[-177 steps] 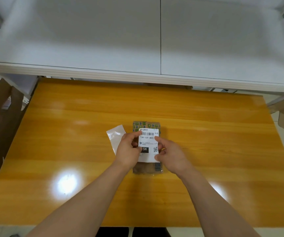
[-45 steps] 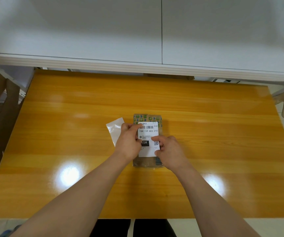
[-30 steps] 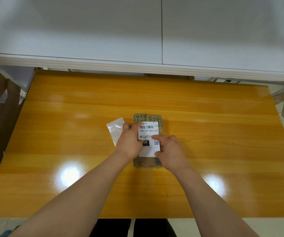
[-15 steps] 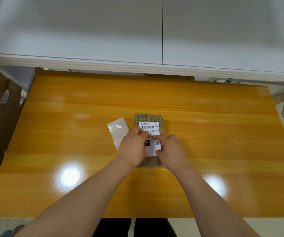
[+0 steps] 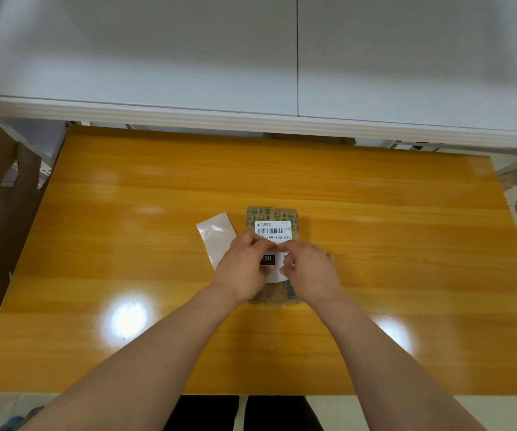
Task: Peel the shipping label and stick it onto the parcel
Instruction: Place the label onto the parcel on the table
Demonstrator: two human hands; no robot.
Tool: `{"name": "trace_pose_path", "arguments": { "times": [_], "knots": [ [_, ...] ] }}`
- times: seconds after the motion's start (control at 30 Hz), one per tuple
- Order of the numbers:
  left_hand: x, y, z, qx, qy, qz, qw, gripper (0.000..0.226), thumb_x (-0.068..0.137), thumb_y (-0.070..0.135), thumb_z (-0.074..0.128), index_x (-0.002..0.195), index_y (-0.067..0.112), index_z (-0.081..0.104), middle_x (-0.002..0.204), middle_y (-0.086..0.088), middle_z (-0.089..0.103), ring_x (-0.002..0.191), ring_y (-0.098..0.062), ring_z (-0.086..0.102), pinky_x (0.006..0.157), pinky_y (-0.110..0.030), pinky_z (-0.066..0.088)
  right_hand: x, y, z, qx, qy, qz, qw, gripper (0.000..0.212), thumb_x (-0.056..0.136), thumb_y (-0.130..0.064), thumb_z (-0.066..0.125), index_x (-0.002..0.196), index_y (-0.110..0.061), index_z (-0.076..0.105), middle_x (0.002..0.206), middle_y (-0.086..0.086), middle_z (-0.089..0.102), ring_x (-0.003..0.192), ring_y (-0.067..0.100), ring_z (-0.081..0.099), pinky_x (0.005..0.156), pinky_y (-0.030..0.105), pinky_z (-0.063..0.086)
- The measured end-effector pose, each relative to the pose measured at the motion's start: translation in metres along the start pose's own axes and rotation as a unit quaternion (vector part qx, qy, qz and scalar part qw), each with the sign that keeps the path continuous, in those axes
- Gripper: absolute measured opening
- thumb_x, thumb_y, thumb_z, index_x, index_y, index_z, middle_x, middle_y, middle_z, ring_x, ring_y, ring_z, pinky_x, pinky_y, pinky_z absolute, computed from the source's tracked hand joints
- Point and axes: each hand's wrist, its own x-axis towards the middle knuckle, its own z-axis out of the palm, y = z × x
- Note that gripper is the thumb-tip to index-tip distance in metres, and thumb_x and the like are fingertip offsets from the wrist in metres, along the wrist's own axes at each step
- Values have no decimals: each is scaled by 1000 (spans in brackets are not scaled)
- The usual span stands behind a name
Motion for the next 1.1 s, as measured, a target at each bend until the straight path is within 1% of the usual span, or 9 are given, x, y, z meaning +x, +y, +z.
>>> {"name": "trace_pose_path", "arguments": {
  "times": [0.13, 0.23, 0.4, 0.5, 0.7, 0.77, 0.9, 1.0, 1.1],
  "knots": [
    [-1, 1, -2, -3, -15, -8, 1000, 54, 82, 12, 66, 133, 24, 57, 131, -1, 45, 128, -22, 42, 100, -38, 46, -3, 4, 2, 18, -27, -7, 999, 52, 87, -8, 64, 133, -31, 54, 117, 0, 62, 108, 21, 60, 93, 45, 48],
    [-1, 6, -2, 19, -12, -24, 999, 53, 81, 22, 69, 133, 25, 56, 132, -1, 44, 127, -23, 42, 100, -40, 45, -7, 7, 6, 30, -24, -12, 999, 59, 85, -6, 65, 136, -32, 51, 116, 2, 59, 105, 22, 61, 90, 44, 50],
    [-2, 14, 3, 89, 2, -46, 995, 63, 77, 43, 72, 134, 31, 50, 133, 0, 42, 125, -23, 42, 102, -39, 34, -10, 11, 9, 57, -8, -20, 998, 60, 84, -3, 62, 137, -29, 51, 113, 6, 57, 100, 26, 62, 88, 43, 51],
    [-4, 15, 7, 113, 15, -43, 993, 67, 74, 47, 73, 135, 31, 47, 132, 0, 41, 124, -23, 42, 100, -38, 33, -11, 14, 9, 72, -11, -23, 997, 60, 84, -2, 63, 138, -27, 51, 112, 6, 55, 99, 27, 60, 86, 42, 52],
    [-6, 12, 8, 91, 3, -30, 995, 68, 76, 35, 74, 138, 27, 46, 133, -2, 40, 125, -25, 41, 101, -37, 38, -14, 18, 13, 88, -19, -14, 996, 62, 85, -7, 68, 139, -29, 49, 112, 3, 52, 104, 25, 57, 89, 42, 51],
    [-6, 8, 5, 63, -19, -20, 998, 69, 79, 25, 73, 141, 25, 45, 135, -3, 39, 127, -25, 39, 105, -39, 39, -14, 19, 13, 97, -20, -13, 995, 62, 85, -6, 67, 140, -29, 48, 110, 1, 51, 102, 24, 57, 87, 41, 52],
    [-7, -3, -5, 20, -74, 5, 997, 71, 83, 1, 59, 148, 23, 41, 139, -3, 38, 129, -26, 35, 109, -38, 36, -14, 19, 12, 111, -24, -14, 993, 62, 87, -4, 66, 141, -27, 47, 107, -3, 46, 96, 15, 53, 82, 34, 52],
    [-7, -7, -8, 18, -84, 19, 996, 72, 83, -4, 55, 148, 23, 40, 138, -4, 38, 128, -27, 35, 109, -37, 36, -15, 19, 12, 117, -24, -15, 993, 61, 88, -3, 64, 142, -26, 47, 106, -4, 45, 91, 11, 49, 77, 27, 48],
    [-6, -7, -7, 13, -82, 20, 996, 72, 83, -5, 55, 148, 23, 41, 138, -4, 38, 128, -26, 35, 109, -36, 35, -15, 18, 11, 110, -25, -14, 993, 61, 88, -5, 64, 142, -27, 46, 107, -3, 45, 91, 13, 51, 77, 30, 50]
  ]
}}
